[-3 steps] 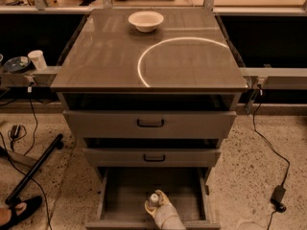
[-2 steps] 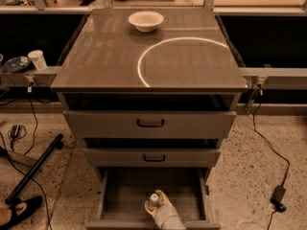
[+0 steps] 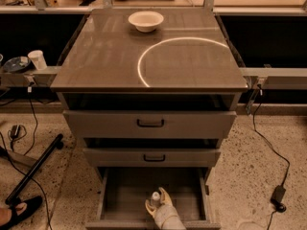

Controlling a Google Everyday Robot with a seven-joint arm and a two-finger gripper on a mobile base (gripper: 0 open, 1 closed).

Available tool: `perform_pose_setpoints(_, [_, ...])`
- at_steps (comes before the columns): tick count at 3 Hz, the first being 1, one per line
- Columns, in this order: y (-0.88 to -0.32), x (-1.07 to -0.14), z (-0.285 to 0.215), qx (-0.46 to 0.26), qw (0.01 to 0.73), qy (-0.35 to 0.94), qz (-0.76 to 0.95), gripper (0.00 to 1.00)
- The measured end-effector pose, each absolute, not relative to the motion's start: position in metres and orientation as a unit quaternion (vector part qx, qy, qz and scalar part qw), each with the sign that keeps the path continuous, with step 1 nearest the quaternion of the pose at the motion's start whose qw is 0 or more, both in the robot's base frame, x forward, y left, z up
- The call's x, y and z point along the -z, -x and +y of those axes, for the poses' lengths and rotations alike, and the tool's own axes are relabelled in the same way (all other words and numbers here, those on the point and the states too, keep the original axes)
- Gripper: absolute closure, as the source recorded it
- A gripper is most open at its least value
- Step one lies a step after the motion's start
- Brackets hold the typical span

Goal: Place blue plastic bottle into bottom drawer

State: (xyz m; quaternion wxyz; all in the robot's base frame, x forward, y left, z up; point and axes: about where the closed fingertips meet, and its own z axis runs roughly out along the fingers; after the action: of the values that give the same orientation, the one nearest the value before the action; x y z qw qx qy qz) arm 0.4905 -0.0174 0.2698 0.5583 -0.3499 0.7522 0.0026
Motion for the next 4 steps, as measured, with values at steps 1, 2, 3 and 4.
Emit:
perform_pose_setpoints(1, [-0.491,-0.27,-0.017,-0.003,0.558,0.35,0.752,0.0])
perform_pose_setpoints(2, [-0.491,-0.27,-0.017,-0.003,0.558,0.35,0.752,0.0])
perform_pose_setpoints(3, [-0.496,-0.285,-0.02,0.011,0.567,0.35,0.746,0.0])
perform_pose_setpoints(4, [-0.504,-0.31,-0.027,0.033,0.582,0.353,0.732,0.0])
